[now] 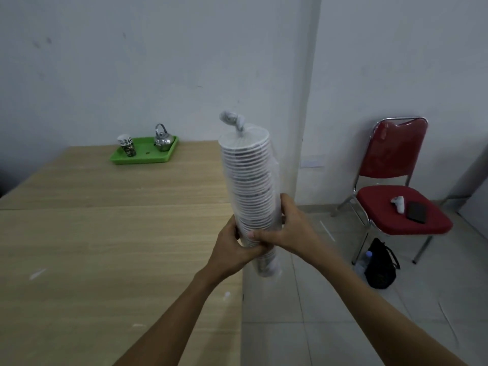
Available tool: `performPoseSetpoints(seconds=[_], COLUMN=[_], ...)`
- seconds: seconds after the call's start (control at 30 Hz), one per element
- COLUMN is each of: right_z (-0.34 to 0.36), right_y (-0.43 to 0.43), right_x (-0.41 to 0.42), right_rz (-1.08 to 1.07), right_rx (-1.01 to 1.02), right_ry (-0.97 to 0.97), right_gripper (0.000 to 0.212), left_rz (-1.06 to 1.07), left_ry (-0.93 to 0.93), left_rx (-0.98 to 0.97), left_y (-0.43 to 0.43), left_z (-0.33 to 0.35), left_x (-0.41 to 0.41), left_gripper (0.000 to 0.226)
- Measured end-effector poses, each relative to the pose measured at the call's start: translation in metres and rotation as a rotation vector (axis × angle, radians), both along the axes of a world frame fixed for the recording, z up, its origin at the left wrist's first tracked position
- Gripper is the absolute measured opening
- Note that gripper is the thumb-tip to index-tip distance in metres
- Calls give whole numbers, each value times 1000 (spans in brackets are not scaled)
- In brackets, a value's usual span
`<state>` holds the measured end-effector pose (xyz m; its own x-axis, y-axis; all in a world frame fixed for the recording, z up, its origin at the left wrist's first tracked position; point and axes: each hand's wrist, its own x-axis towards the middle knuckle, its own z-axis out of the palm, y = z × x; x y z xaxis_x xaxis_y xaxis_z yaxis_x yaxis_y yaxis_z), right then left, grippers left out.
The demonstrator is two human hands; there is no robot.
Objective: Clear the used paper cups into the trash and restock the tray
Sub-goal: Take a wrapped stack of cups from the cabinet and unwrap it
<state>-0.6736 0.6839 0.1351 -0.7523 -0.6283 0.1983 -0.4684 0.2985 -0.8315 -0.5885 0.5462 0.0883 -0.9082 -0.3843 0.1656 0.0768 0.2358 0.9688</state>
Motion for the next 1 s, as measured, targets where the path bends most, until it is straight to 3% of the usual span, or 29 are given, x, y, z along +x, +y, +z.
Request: performPoseSetpoints(seconds=[0.57,1.0], right_z=[-19,-34], right_y=[-2,-132], right_x=[-159,-309], right_rz=[195,295], right_rx=[28,26], right_ry=[-17,-128], right_gripper=[93,76], left_rz=[149,300], left_ry=[-47,-118], left_rx=[-44,24], left_y=[6,-103], left_z=[-15,-34], left_x=[-133,-271], left_gripper=[75,73])
